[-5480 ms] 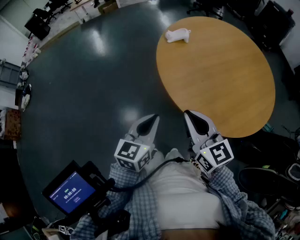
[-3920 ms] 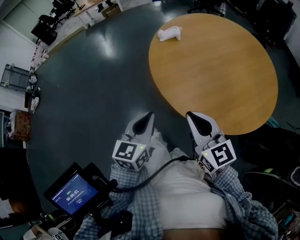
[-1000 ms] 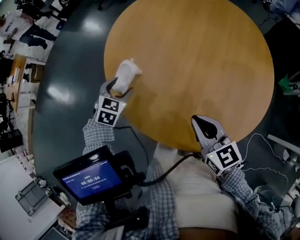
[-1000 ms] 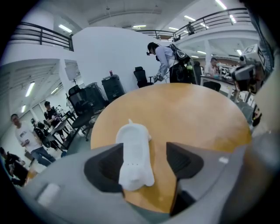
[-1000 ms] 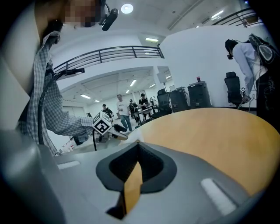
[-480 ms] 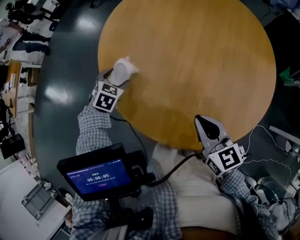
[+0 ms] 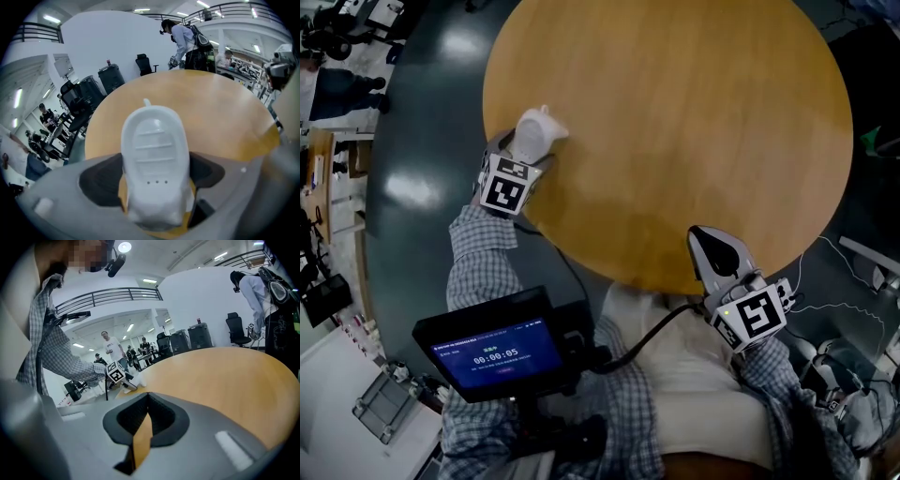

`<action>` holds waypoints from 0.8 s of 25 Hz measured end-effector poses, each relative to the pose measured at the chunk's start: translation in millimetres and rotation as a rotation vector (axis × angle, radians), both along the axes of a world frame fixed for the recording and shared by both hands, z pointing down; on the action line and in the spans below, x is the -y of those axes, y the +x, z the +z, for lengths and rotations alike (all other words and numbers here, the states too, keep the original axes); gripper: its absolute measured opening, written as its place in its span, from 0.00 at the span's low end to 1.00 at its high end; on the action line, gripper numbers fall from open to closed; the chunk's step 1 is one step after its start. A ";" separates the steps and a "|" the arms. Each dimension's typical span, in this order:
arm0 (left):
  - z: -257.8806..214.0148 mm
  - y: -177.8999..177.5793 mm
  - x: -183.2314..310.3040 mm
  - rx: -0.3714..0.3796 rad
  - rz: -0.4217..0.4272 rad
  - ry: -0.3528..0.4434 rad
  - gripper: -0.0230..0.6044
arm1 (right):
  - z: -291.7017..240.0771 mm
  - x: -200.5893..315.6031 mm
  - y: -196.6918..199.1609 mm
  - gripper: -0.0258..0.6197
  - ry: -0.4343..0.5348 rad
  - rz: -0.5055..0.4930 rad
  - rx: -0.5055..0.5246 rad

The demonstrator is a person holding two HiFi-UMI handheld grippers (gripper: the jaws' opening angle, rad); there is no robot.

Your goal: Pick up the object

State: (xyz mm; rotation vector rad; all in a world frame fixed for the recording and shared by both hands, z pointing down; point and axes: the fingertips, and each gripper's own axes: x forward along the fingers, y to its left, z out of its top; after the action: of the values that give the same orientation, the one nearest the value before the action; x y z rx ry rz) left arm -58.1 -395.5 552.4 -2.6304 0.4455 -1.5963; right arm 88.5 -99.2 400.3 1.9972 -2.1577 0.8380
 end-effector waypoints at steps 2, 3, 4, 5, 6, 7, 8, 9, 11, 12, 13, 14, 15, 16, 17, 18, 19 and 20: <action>3.0 0.6 1.8 -0.003 -0.004 -0.008 0.73 | 2.1 -0.4 1.3 0.05 -0.007 0.008 0.006; 4.0 0.6 2.2 -0.006 -0.006 -0.014 0.74 | 2.3 -0.2 1.0 0.05 -0.009 0.010 0.007; 3.6 0.9 2.0 -0.010 -0.008 -0.020 0.74 | 2.0 -0.2 0.4 0.05 -0.009 0.011 0.006; 2.4 1.4 0.9 -0.015 -0.010 -0.026 0.74 | 1.4 -0.7 -0.2 0.05 -0.008 0.010 0.004; 1.1 2.3 -0.8 -0.021 -0.013 -0.029 0.74 | 1.0 -1.7 -0.4 0.05 -0.006 0.008 0.002; 0.3 3.8 -2.4 -0.028 -0.016 -0.027 0.73 | 1.0 -3.4 0.5 0.05 -0.004 0.006 0.000; 0.3 5.4 -3.4 -0.032 -0.018 -0.020 0.73 | 1.6 -5.4 2.2 0.05 -0.004 0.006 -0.002; 1.2 6.4 -3.6 -0.034 -0.019 -0.009 0.73 | 2.3 -7.3 4.4 0.05 -0.004 0.009 -0.004; 2.9 6.2 -3.7 -0.033 -0.021 0.007 0.73 | 2.6 -8.7 7.8 0.05 -0.002 0.016 -0.009; 2.5 6.0 -5.0 -0.036 -0.022 0.006 0.73 | 1.8 -8.2 9.0 0.05 0.000 0.018 -0.013; 0.9 6.3 -7.6 -0.043 -0.026 -0.003 0.72 | 0.4 -7.6 10.0 0.05 0.004 0.019 -0.017; -1.9 7.5 -11.7 -0.055 -0.034 -0.017 0.72 | -1.4 -7.5 11.3 0.05 0.009 0.020 -0.022; -5.7 9.3 -16.1 -0.069 -0.045 -0.030 0.72 | -3.1 -7.9 12.8 0.05 0.014 0.019 -0.026; -10.0 11.3 -20.0 -0.084 -0.059 -0.040 0.72 | -4.7 -8.6 14.5 0.05 0.019 0.018 -0.031; -14.0 13.0 -23.3 -0.100 -0.072 -0.045 0.72 | -6.2 -9.1 16.0 0.05 0.026 0.016 -0.035; -17.3 14.3 -26.0 -0.117 -0.084 -0.047 0.72 | -7.9 -9.1 17.1 0.05 0.033 0.014 -0.040; -20.2 15.3 -28.5 -0.137 -0.097 -0.049 0.72 | -9.7 -8.7 17.6 0.05 0.040 0.011 -0.044; -23.3 16.1 -30.9 -0.158 -0.110 -0.053 0.72 | -11.8 -8.1 17.7 0.05 0.048 0.007 -0.049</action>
State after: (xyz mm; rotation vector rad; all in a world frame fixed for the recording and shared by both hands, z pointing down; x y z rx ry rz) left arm -42.0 -364.5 529.0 -2.8310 0.5720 -1.4516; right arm 106.2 -91.1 388.5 2.0256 -2.1657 0.7374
